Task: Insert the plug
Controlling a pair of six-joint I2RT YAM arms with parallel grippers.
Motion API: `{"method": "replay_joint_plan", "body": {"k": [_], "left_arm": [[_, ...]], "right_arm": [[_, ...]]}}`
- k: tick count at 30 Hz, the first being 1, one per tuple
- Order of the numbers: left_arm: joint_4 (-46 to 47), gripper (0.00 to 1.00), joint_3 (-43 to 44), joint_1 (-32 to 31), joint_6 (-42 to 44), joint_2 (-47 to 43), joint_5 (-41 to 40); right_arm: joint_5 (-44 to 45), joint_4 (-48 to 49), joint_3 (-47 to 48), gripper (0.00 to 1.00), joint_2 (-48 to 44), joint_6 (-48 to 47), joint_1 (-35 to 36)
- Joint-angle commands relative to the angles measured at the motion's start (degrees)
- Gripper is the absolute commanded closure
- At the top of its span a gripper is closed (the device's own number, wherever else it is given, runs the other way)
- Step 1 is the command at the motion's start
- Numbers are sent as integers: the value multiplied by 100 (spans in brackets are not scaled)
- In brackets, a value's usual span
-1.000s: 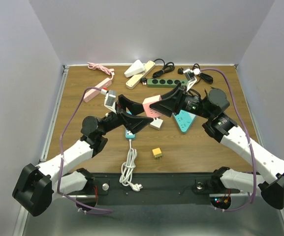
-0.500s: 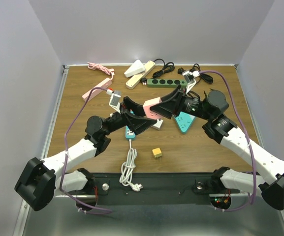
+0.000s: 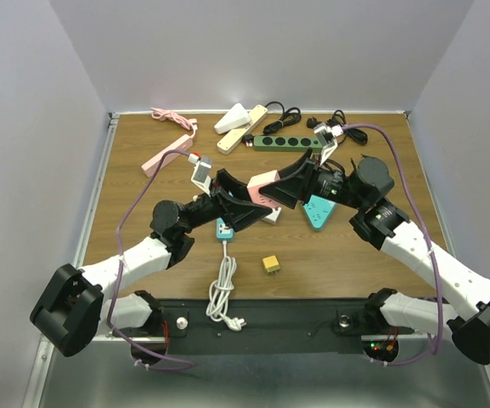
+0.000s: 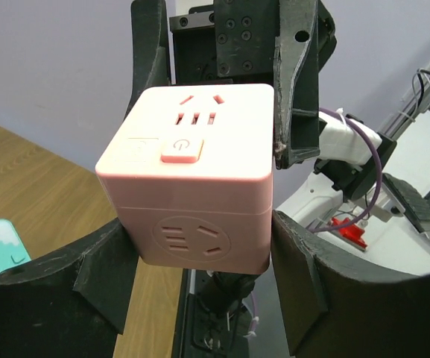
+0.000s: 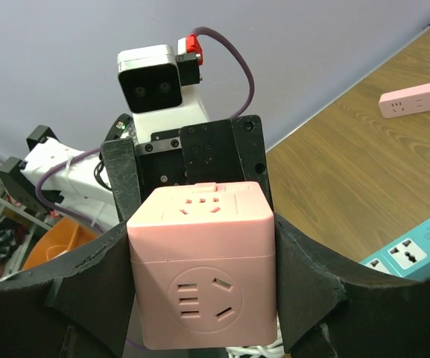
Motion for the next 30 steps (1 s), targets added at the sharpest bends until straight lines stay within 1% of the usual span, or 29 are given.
{"method": "replay_joint_plan", "body": {"k": [1,2,4,5,6,8,9,11,15,16,18,20,22,24,30], "left_arm": [[499,97,116,29,204,78,170],[464,100,99,20,352,95,309],[455,100,-7,20,511,95,495],[455,100,-59,20,668,113,669],[498,100,-112,20,705,130,758],[683,100,-270,20,775,165,1030],[753,100,-305,20,819,218,1119],[1016,100,-411,29,820,279,1373],[1789,100,-622,20,557,543,1743],[2139,100,-640,20,486,596,1813],[2422,100,-684,20,258,762,2023],[2827,100,-701,20,38,912,2209],[3231,100,-754,29,-111,1000,2305],[3416,100,-693,20,-287,1132,2454],[3321,100,-596,29,-332,1124,2895]], "right_arm": [[-200,-298,-3,93,-171,-239,73],[-200,-430,23,83,-171,-413,82],[-183,-824,58,74,-180,-607,82],[-174,-931,67,61,-214,-791,73],[-165,-1019,67,53,-250,-862,73],[-130,-1309,50,44,-294,-1125,73],[-112,-1406,41,37,-337,-1196,65],[-24,-1608,23,31,-373,-1337,73],[-7,-1732,-82,22,-469,-1478,73],[19,-1749,-108,20,-496,-1504,73],[37,-1758,-144,14,-566,-1601,64],[55,-1758,-153,11,-593,-1672,64],[-50,-1977,-118,11,-558,-1742,64],[-260,-2092,-82,10,-426,-1829,64],[-323,-2847,67,8,-136,-2146,64]]}}
